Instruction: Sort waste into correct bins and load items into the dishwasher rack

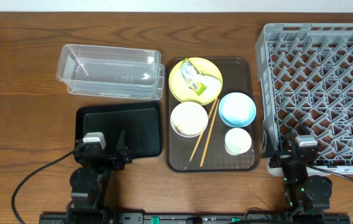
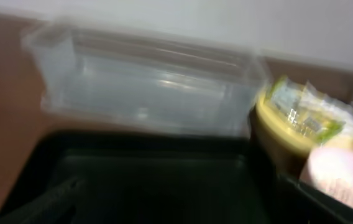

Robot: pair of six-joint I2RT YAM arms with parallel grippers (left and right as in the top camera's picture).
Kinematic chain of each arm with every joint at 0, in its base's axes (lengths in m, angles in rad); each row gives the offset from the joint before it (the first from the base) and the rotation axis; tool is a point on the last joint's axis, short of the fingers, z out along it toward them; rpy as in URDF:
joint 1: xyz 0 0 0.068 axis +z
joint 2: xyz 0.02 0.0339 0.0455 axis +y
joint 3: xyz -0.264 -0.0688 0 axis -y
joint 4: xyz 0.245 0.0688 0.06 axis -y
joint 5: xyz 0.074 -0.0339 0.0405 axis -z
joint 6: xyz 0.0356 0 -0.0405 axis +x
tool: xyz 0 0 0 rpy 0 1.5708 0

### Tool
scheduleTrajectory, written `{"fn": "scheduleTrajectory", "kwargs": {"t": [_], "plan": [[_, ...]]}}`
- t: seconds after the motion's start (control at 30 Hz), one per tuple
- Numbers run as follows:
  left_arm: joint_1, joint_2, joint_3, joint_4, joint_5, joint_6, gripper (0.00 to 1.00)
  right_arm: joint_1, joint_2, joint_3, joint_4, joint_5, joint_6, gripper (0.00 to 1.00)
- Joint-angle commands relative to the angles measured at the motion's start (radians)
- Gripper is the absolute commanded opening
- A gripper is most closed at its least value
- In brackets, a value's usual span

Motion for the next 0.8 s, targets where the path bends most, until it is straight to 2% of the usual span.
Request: {"fn": "scheduleTrajectory", "kwargs": {"t": [0.0,0.2,0.4,0.57,0.77], "plan": [[0.005,0.103,0.129,-0.072,-0.009,-0.02,0.94,-0.01,0.045,0.07,-0.086,0.055,0.056,0.99],[0.005,0.373,0.338,-0.138,-0.014,-0.021,0.94,-0.01,0.219,0.293,-0.232,0.056,0.057,0.99],[0.005,0.68,0.596,-0.356,-0.005,-0.021,0.94,-0.01,0.479,0.548,-0.421,0.063,0.024,0.99],[0.005,0.856,0.766,-0.587,0.0,-0.021,0.94,-0.01,0.689,0.712,-0.616,0.032,0.025,0.99],[0.005,0.926,0.785,-0.568,0.108,-0.021,0.94,-0.01,0.853,0.852,-0.726,0.03,0.024,0.99]]}}
